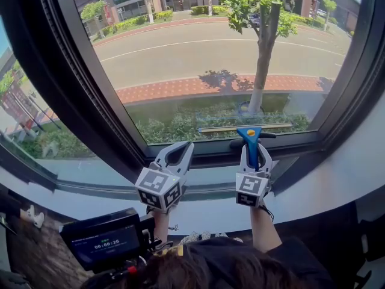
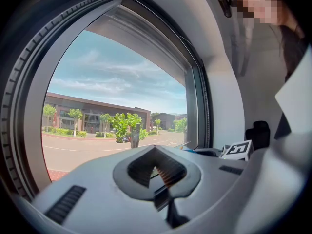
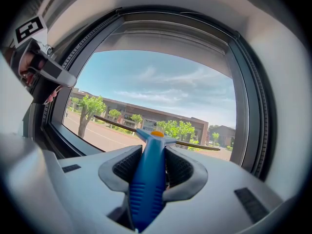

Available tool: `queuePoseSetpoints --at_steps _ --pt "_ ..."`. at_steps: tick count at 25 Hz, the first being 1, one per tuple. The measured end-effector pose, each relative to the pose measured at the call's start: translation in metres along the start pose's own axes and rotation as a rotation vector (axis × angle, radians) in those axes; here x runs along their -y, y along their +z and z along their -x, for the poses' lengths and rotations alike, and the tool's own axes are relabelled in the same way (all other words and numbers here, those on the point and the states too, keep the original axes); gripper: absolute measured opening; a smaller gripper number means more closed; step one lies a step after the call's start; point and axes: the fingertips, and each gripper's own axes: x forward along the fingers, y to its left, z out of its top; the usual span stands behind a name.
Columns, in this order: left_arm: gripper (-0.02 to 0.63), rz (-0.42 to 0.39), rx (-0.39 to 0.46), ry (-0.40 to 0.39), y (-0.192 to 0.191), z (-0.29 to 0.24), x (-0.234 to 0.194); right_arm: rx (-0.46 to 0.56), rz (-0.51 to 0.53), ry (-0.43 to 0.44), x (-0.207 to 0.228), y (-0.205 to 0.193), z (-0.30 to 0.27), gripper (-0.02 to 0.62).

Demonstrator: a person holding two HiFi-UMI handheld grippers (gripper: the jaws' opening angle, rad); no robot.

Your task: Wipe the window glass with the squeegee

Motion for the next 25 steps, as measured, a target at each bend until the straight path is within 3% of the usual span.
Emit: queuePoseSetpoints --at_steps 20,25 --pt "0.002 0.013 -0.009 0.017 -0.002 -0.002 -0.002 -0.028 -0.006 0.02 -0.006 -0.003 -0.004 0.143" --pt "0.002 0.01 -0.006 0.036 -0.002 -0.002 -0.003 0.004 -0.034 0.044 -0.002 0.006 0.007 0.143"
